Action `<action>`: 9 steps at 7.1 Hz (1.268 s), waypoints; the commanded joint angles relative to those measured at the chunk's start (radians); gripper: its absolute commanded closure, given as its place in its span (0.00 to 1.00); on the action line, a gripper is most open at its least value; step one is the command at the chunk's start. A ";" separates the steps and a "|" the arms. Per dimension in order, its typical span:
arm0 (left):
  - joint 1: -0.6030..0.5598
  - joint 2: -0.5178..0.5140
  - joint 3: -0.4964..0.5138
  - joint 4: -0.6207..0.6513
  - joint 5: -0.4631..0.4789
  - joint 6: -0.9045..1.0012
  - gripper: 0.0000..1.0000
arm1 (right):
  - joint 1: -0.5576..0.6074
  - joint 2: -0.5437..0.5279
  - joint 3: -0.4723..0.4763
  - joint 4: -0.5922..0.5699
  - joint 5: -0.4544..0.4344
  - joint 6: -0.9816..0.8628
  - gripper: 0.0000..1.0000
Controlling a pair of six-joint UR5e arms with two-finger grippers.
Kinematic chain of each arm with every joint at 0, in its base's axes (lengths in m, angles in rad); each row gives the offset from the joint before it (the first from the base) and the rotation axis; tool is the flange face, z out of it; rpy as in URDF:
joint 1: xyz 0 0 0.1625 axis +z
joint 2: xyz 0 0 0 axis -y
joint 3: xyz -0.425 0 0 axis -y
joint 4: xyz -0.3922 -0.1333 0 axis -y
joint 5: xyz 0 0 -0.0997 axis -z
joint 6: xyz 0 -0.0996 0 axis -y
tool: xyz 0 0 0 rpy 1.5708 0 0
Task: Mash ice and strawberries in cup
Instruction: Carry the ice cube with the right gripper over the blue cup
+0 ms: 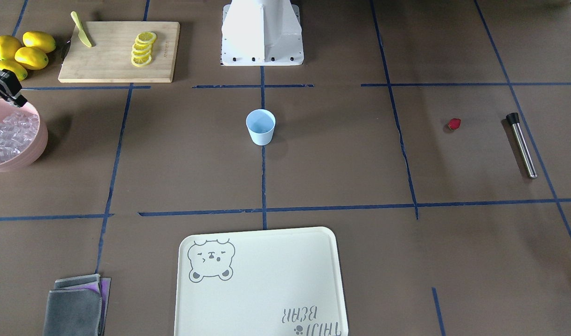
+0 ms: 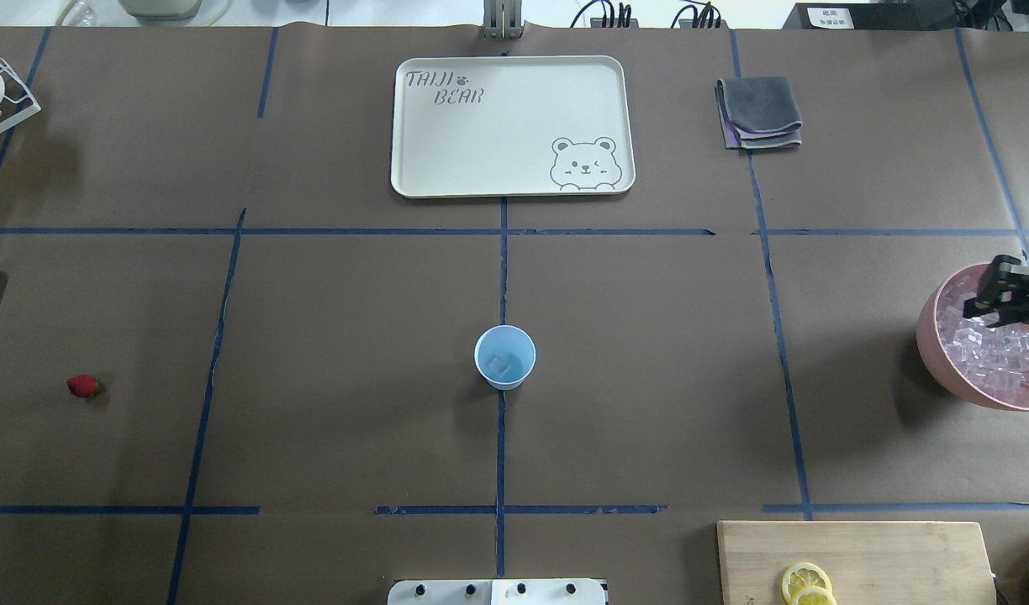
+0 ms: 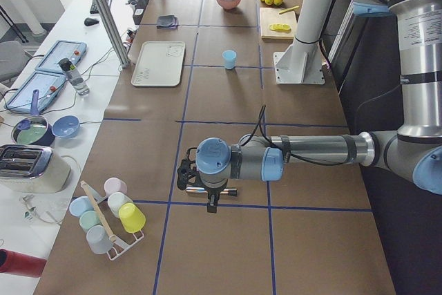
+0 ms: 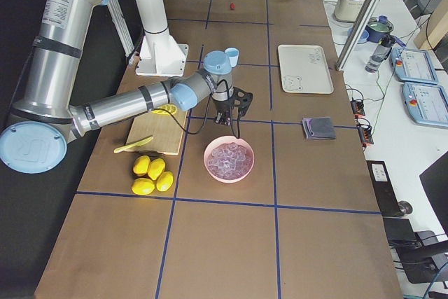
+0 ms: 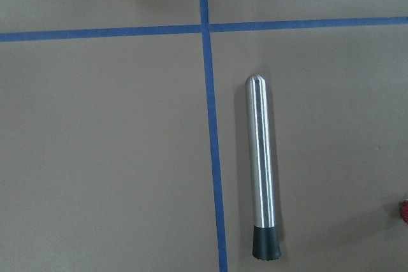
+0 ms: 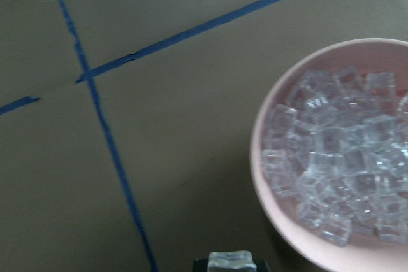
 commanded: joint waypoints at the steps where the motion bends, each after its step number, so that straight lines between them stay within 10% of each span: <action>1: 0.000 0.001 0.006 0.000 -0.001 0.003 0.00 | -0.143 0.287 0.016 -0.193 -0.051 0.002 1.00; 3: 0.000 0.001 0.014 0.000 -0.001 0.003 0.00 | -0.402 0.713 -0.015 -0.628 -0.304 0.005 1.00; 9: 0.000 0.000 0.025 0.002 -0.001 0.005 0.00 | -0.588 1.042 -0.450 -0.476 -0.418 0.062 1.00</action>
